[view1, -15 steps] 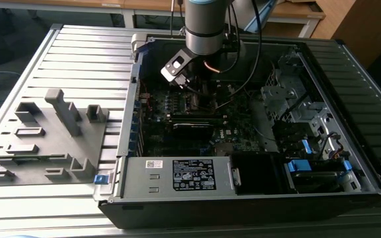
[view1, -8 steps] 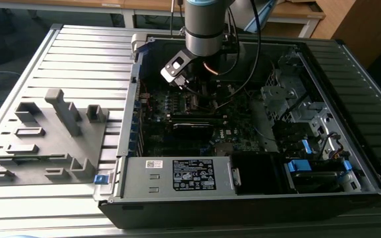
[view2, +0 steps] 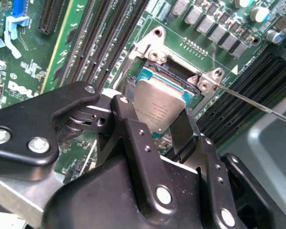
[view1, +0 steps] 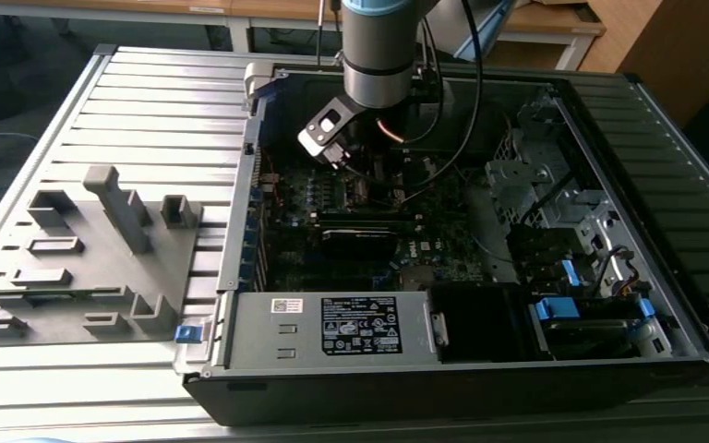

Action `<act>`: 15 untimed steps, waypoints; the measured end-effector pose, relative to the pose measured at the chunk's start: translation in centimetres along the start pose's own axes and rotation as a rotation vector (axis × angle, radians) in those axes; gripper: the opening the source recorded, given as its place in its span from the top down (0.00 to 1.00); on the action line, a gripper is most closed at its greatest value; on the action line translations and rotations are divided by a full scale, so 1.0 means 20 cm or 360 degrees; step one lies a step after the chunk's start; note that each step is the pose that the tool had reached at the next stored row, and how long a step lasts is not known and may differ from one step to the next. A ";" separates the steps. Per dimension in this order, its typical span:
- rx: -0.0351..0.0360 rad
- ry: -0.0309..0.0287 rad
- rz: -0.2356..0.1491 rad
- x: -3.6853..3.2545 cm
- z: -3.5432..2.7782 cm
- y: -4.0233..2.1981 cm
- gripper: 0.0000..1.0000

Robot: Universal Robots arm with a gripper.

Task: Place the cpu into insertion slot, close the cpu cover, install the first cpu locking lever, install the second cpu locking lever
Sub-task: 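Place the cpu into insertion slot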

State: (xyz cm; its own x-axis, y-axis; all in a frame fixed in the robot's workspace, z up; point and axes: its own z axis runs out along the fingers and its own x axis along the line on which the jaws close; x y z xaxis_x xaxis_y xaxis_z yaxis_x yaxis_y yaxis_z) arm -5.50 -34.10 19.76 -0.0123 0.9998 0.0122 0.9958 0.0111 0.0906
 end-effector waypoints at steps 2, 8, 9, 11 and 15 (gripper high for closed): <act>0.0000 0.00000 0.0000 0.002 0.000 -0.004 0.46; 0.0000 -0.00003 0.0005 0.011 0.006 -0.007 0.46; 0.0000 -0.00011 0.0012 0.011 0.008 -0.008 0.46; 0.0000 -0.00019 0.0015 0.010 0.008 -0.008 0.46; 0.0000 -0.00016 0.0016 0.011 0.013 -0.007 0.46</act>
State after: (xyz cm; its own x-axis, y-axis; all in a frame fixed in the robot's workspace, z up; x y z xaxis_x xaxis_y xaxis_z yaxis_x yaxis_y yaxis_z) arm -5.62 -33.88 19.49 -0.0023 0.9999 0.0122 0.9959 0.0012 0.0905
